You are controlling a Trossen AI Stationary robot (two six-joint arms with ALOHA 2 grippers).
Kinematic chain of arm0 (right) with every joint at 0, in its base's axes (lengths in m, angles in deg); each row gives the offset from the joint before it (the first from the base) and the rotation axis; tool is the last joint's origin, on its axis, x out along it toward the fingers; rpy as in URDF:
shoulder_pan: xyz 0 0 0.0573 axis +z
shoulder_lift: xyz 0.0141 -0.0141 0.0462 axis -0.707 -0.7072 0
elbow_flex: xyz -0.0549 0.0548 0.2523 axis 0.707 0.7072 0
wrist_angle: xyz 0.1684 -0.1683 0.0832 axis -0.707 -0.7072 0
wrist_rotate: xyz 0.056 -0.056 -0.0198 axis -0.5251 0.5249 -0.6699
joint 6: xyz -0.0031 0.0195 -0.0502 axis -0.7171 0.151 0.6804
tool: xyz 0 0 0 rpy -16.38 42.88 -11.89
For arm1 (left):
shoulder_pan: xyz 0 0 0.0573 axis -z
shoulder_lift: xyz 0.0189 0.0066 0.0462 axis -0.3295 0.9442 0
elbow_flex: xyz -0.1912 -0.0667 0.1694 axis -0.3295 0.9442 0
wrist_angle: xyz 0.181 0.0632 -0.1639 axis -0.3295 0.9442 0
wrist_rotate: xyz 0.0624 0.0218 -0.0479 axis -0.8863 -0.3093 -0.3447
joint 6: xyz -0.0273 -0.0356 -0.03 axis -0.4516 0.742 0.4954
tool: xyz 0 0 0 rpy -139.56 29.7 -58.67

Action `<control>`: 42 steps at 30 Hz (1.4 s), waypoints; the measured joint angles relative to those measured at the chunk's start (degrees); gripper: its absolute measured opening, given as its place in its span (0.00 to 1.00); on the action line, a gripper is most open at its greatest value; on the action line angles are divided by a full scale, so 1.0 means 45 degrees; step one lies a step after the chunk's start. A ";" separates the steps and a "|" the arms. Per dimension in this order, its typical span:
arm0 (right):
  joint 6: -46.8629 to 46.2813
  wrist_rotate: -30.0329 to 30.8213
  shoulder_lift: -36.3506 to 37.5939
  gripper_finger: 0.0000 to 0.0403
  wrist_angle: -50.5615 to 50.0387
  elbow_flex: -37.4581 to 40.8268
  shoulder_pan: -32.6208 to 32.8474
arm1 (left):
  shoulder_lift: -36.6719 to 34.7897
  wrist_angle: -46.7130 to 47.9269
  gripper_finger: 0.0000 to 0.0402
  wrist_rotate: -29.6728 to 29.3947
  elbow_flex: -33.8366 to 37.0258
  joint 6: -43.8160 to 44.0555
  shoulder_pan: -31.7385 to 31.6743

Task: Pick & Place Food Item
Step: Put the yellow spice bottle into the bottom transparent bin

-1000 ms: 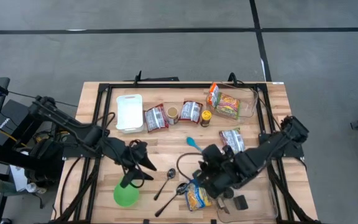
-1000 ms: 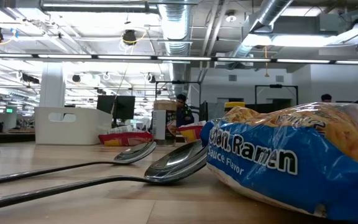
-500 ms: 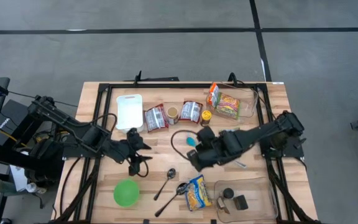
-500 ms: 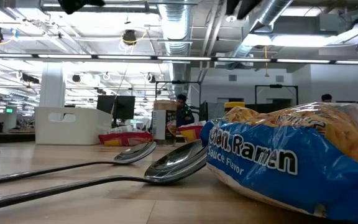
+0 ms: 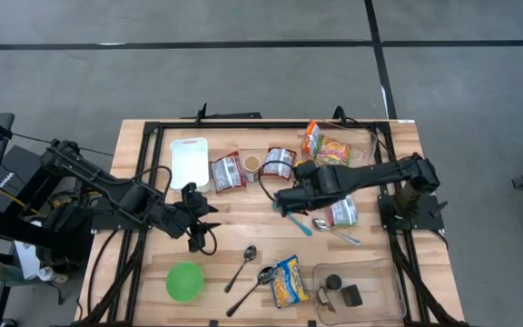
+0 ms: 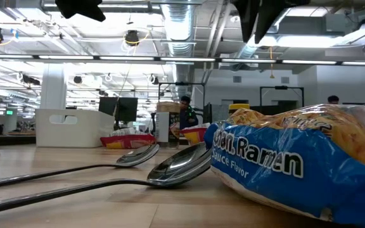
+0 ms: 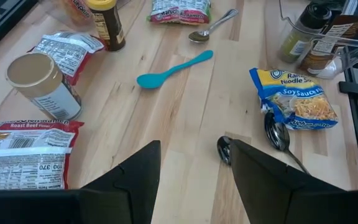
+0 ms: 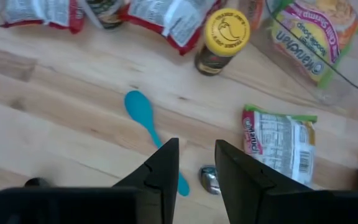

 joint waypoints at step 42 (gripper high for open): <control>0.8437 -0.4956 -0.0020 0.24 0.2111 0.1216 -0.6952 | 0.0005 -0.0539 0.46 -0.0014 0.0000 0.0005 0.0000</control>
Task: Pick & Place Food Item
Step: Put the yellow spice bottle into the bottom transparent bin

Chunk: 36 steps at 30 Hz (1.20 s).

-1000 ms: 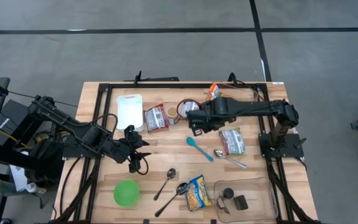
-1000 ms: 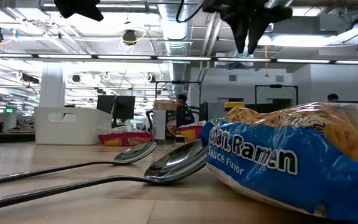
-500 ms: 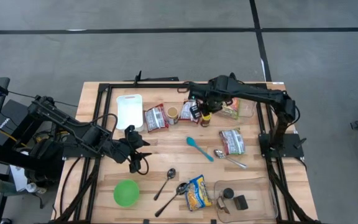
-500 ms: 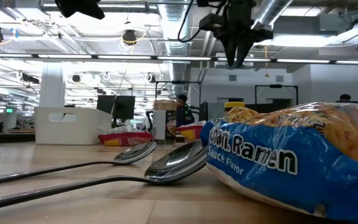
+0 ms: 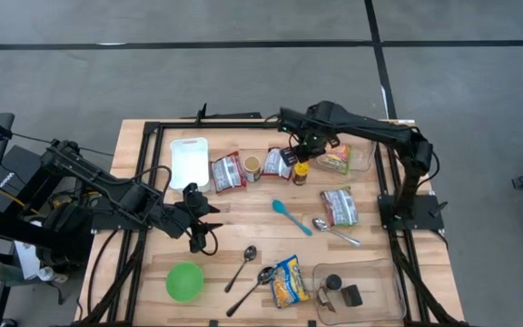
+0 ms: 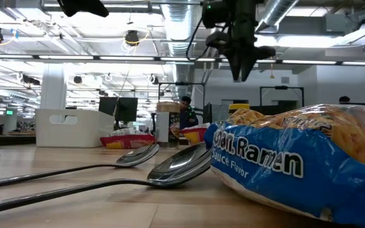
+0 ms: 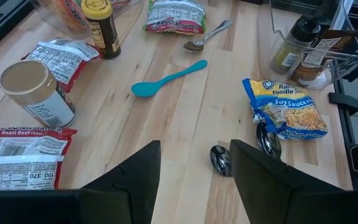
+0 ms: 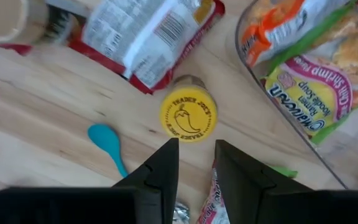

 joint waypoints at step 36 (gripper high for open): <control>-0.0721 -0.0029 -0.0072 0.56 0.0624 0.1494 0.0332 | 0.0000 -0.0039 0.46 0.0004 0.0000 0.0005 0.0000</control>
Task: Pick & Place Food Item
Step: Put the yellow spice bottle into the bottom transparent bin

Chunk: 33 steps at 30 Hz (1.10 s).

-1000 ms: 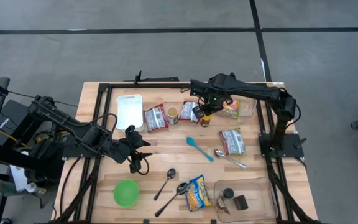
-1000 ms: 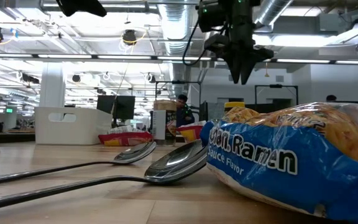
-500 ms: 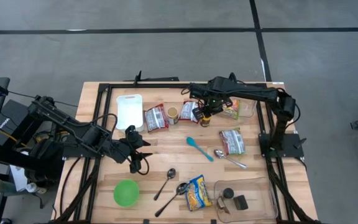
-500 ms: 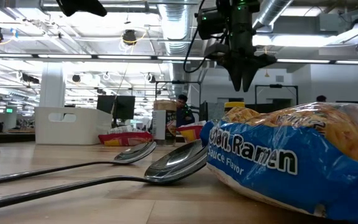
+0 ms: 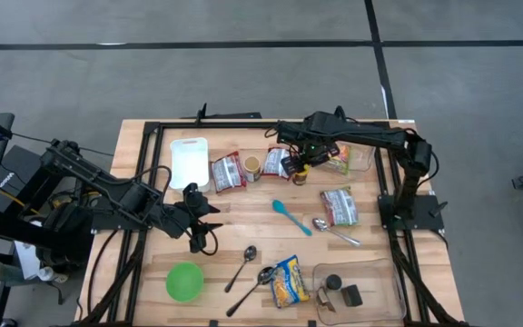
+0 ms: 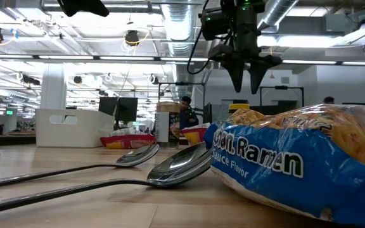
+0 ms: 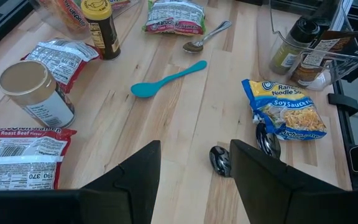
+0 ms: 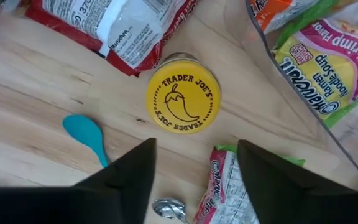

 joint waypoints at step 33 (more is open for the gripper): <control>-0.2250 0.1069 0.0005 0.71 0.1835 0.0948 0.0301 | 0.0000 0.0003 0.46 0.0000 0.0000 0.0005 0.0001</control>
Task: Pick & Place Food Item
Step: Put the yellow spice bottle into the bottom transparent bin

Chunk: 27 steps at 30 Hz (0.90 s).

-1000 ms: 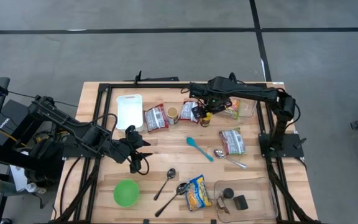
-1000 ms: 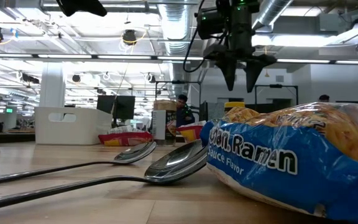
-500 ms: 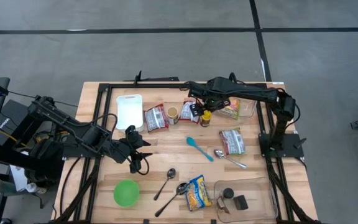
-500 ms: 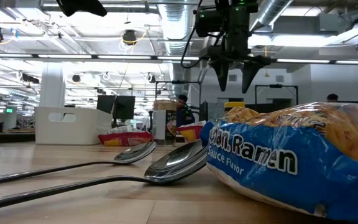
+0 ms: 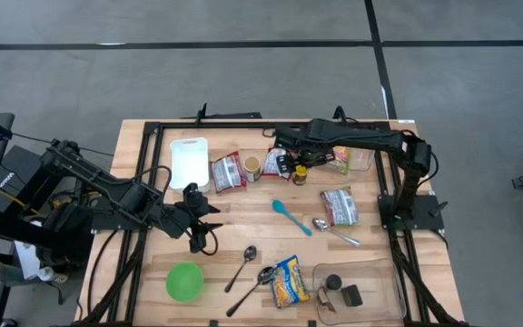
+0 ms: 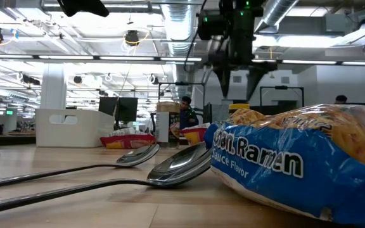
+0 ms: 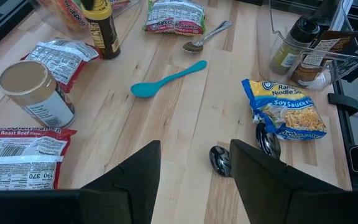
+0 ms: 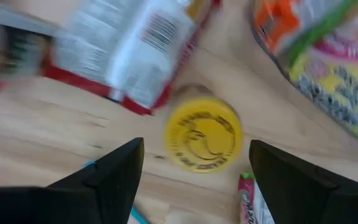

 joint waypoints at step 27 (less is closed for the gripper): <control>-0.0935 -0.0341 -0.0020 0.71 0.3088 0.2622 -0.0010 | 0.0005 -0.0003 0.46 0.0004 0.0000 -0.0004 -0.0001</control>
